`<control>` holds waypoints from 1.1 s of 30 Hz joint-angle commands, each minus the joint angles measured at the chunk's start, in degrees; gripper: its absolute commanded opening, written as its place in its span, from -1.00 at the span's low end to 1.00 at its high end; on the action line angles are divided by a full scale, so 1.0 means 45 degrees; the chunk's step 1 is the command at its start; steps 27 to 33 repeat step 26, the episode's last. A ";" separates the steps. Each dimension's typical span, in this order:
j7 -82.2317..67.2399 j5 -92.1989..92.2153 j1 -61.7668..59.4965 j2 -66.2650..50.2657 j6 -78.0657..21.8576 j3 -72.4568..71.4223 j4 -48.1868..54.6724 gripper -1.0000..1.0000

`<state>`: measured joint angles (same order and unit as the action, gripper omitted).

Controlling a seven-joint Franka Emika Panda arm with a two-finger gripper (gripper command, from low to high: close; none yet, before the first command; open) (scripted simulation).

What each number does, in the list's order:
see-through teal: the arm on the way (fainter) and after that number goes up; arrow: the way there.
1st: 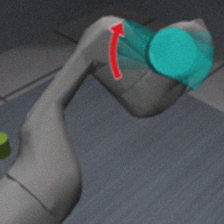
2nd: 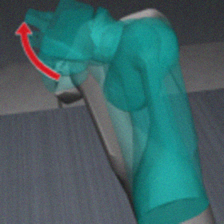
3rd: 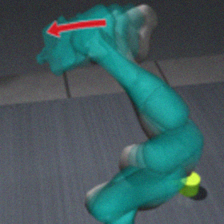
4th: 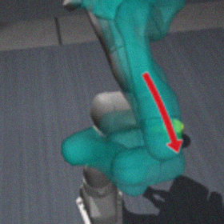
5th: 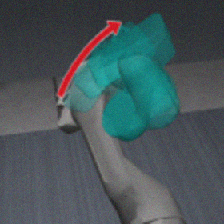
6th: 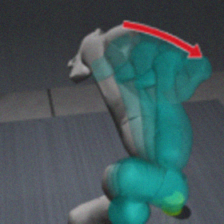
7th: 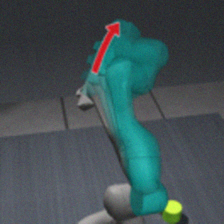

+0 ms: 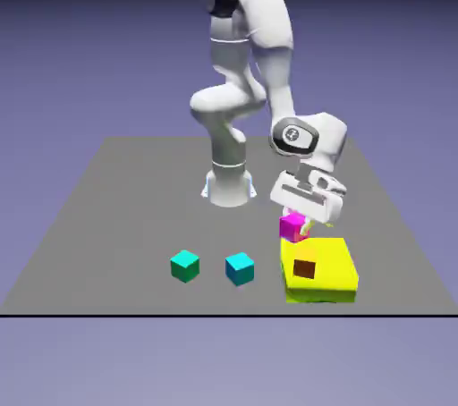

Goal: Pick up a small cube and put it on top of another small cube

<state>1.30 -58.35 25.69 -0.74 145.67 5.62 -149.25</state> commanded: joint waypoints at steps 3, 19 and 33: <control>-0.0056 0.0980 -0.1143 0.0003 -0.0481 -0.0320 0.0364 -1.00; -0.0381 0.3133 -0.7190 -0.1094 -0.1031 -0.0892 0.0423 -1.00; 0.0390 0.2118 -0.7928 -0.2053 -0.0310 -0.1186 0.0540 1.00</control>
